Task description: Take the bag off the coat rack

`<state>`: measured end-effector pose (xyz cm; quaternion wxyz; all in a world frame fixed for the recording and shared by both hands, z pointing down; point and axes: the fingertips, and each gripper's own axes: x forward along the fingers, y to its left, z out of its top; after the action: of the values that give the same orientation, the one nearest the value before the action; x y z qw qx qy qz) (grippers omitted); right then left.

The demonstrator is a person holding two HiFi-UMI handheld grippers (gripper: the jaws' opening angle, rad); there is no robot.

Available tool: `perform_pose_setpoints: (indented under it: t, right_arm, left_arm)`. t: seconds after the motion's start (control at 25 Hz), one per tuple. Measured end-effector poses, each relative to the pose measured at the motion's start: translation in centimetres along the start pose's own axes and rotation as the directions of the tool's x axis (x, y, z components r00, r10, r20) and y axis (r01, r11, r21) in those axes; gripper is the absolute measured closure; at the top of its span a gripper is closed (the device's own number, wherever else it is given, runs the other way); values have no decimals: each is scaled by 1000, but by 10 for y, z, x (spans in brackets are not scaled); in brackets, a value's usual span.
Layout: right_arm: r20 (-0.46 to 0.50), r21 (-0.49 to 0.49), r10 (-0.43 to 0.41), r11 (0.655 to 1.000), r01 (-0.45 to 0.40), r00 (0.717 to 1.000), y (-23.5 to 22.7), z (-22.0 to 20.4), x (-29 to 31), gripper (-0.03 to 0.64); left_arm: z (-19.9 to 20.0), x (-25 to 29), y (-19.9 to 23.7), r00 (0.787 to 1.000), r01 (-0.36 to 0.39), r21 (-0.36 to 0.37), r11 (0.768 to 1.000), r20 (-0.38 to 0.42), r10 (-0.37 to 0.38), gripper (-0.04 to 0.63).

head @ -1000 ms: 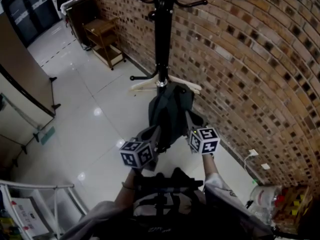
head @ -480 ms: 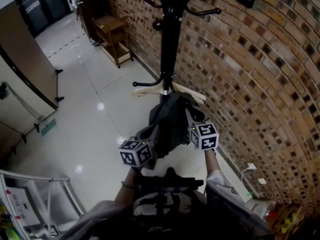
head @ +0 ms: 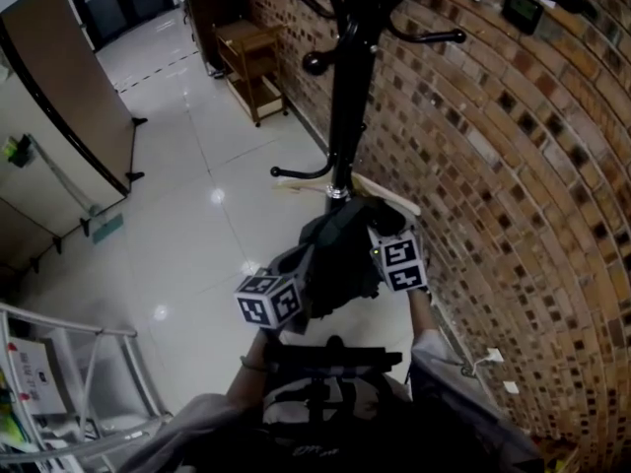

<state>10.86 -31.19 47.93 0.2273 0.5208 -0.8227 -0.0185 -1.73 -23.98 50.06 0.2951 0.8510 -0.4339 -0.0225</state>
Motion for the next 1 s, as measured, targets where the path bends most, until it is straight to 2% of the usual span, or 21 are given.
perform_pose_setpoints:
  t: [0.36,0.44,0.56,0.84,1.0]
  right_arm:
    - [35,-104,57,993,-53,998,4,17,28,469]
    - [44,-130,56,990,-49,997,4,18,31,540]
    - [46,-162,62,985,-54,997,7,20,29,578]
    - [82,22,93,995,-95,992,4,37,17,601]
    - [86,58,94,993,-99,992,7,42,4,601]
  left_arm:
    - [10,3,16,997,-66,-10,998,27,66,588]
    - [12,3,20,996,-77,-11,997,32,77,588]
    - [15,3,24,995,-89,-14,996,40,90,588]
    - [18,3,28,993,-107,-26,994,54,108,588]
    - [18,1,29,993,-107,-30,994,56,108,588]
